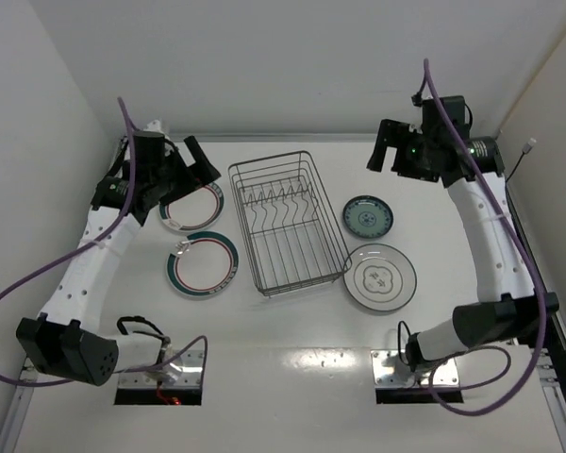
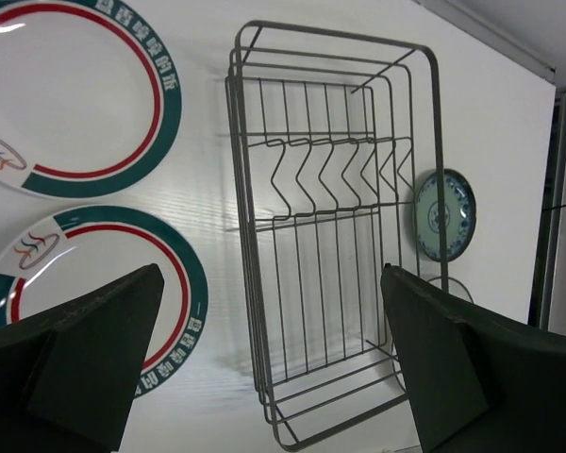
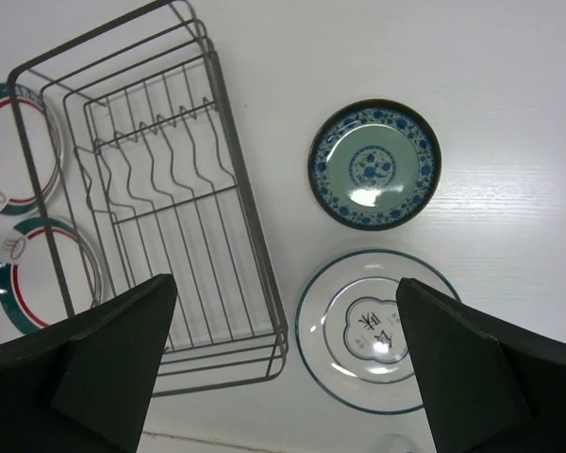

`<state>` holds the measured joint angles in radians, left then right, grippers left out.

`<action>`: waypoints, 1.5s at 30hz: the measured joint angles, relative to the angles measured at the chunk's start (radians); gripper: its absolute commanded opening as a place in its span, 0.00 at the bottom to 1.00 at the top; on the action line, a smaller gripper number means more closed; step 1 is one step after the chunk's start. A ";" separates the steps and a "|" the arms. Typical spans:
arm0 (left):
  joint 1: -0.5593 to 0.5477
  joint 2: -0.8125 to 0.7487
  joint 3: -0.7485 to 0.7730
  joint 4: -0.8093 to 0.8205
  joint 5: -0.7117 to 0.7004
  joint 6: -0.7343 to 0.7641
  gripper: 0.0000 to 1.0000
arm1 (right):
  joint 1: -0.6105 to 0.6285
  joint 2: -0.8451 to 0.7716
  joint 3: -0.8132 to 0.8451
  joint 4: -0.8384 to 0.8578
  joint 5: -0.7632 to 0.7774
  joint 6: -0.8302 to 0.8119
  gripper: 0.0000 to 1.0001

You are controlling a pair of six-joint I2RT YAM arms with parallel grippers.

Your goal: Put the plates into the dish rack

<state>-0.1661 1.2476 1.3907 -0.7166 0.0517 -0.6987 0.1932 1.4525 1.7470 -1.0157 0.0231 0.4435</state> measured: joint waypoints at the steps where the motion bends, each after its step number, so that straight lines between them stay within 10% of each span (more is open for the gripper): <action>1: -0.012 0.009 -0.009 0.003 -0.003 0.002 1.00 | -0.032 0.024 0.013 -0.003 -0.018 -0.004 1.00; 12: -0.082 -0.031 -0.118 0.033 -0.041 0.004 1.00 | -0.304 0.216 -0.142 0.081 -0.211 -0.013 1.00; 15: -0.082 -0.034 -0.120 0.026 -0.051 0.005 1.00 | -0.343 0.298 -0.139 0.124 -0.231 -0.014 0.85; 18: -0.082 -0.034 -0.124 0.017 -0.060 0.006 1.00 | -0.351 0.406 -0.131 0.171 -0.263 -0.013 0.72; 45: -0.082 -0.062 -0.194 -0.062 -0.124 -0.018 1.00 | -0.355 0.688 -0.181 0.210 -0.310 -0.008 0.66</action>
<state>-0.2478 1.1854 1.1965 -0.7784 -0.0719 -0.7170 -0.1616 2.1407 1.5658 -0.8059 -0.2871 0.4358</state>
